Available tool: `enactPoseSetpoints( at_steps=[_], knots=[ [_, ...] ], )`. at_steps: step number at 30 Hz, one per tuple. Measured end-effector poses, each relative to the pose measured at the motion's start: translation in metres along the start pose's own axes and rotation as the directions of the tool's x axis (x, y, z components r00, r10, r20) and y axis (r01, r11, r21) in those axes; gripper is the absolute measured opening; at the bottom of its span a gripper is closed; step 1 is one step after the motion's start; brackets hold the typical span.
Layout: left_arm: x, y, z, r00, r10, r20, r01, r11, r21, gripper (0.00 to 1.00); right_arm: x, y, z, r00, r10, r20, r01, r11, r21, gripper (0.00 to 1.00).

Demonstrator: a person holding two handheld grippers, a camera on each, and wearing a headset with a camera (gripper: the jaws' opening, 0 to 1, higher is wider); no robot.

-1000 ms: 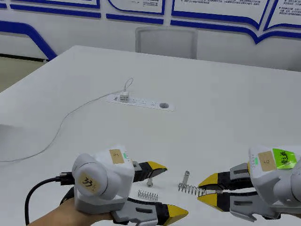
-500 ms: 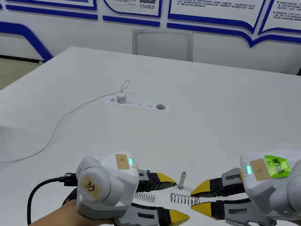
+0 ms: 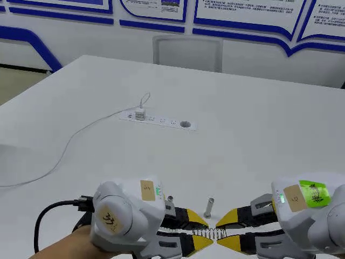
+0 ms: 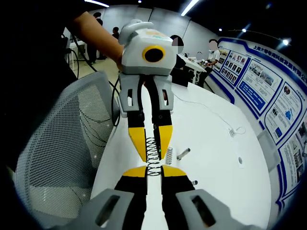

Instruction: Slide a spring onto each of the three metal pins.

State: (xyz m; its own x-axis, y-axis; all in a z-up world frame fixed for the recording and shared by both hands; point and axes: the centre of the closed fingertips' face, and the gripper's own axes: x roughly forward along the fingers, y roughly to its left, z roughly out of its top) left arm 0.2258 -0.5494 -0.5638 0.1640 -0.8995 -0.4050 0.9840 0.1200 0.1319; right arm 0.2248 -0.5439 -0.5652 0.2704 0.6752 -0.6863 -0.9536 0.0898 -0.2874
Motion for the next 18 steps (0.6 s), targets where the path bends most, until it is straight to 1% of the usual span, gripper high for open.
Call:
enactPoseSetpoints(
  at_steps=[1, 3, 5, 10, 13, 15, 16, 17, 18],
  knots=[
    [0.0002, 0.0007, 0.0003, 1.0000, 0.005, -0.004, -0.005, 1.000, 0.026, 0.11, 0.0000, -0.0004, -0.0001, 1.0000, -0.001, -0.001, 0.001, 1.000, -0.006, 0.10],
    [0.0007, 0.0003, 0.0009, 0.9999, 0.006, -0.009, -0.006, 0.999, 0.037, 0.10, -0.0002, -0.0004, -0.0003, 1.0000, 0.000, -0.002, 0.000, 1.000, -0.016, 0.11],
    [0.0007, 0.0004, 0.0019, 0.9999, 0.010, -0.009, -0.010, 0.998, 0.064, 0.10, -0.0006, -0.0015, -0.0007, 1.0000, -0.002, 0.003, 0.002, 1.000, -0.018, 0.11],
    [-0.0002, -0.0021, 0.0033, 1.0000, -0.004, -0.008, 0.004, 0.998, 0.070, 0.10, -0.0009, -0.0017, -0.0023, 0.9998, 0.013, 0.014, -0.014, 1.000, 0.017, 0.12],
    [-0.0005, -0.0037, 0.0039, 0.9999, -0.010, -0.011, 0.011, 0.997, 0.076, 0.10, 0.0013, -0.0020, -0.0056, 0.9998, 0.018, 0.005, -0.018, 1.000, 0.023, 0.15],
    [-0.0007, -0.0041, 0.0056, 0.9999, -0.012, -0.003, 0.012, 0.998, 0.068, 0.10, 0.0027, -0.0008, -0.0064, 0.9996, 0.028, 0.002, -0.028, 0.999, 0.026, 0.15],
    [-0.0009, -0.0034, 0.0056, 1.0000, -0.008, -0.006, 0.008, 0.998, 0.070, 0.10, 0.0027, -0.0007, -0.0061, 0.9996, 0.029, 0.001, -0.029, 0.999, 0.015, 0.14],
    [-0.0014, -0.0021, 0.0049, 0.9999, -0.002, -0.011, 0.003, 0.997, 0.075, 0.10, 0.0029, 0.0014, -0.0047, 0.9991, 0.041, 0.008, -0.041, 0.999, 0.019, 0.11],
    [-0.0018, -0.0024, 0.0042, 0.9999, -0.008, -0.012, 0.009, 0.997, 0.071, 0.10, 0.0027, 0.0007, -0.0043, 0.9992, 0.039, 0.009, -0.039, 0.999, 0.027, 0.11]
  ],
)
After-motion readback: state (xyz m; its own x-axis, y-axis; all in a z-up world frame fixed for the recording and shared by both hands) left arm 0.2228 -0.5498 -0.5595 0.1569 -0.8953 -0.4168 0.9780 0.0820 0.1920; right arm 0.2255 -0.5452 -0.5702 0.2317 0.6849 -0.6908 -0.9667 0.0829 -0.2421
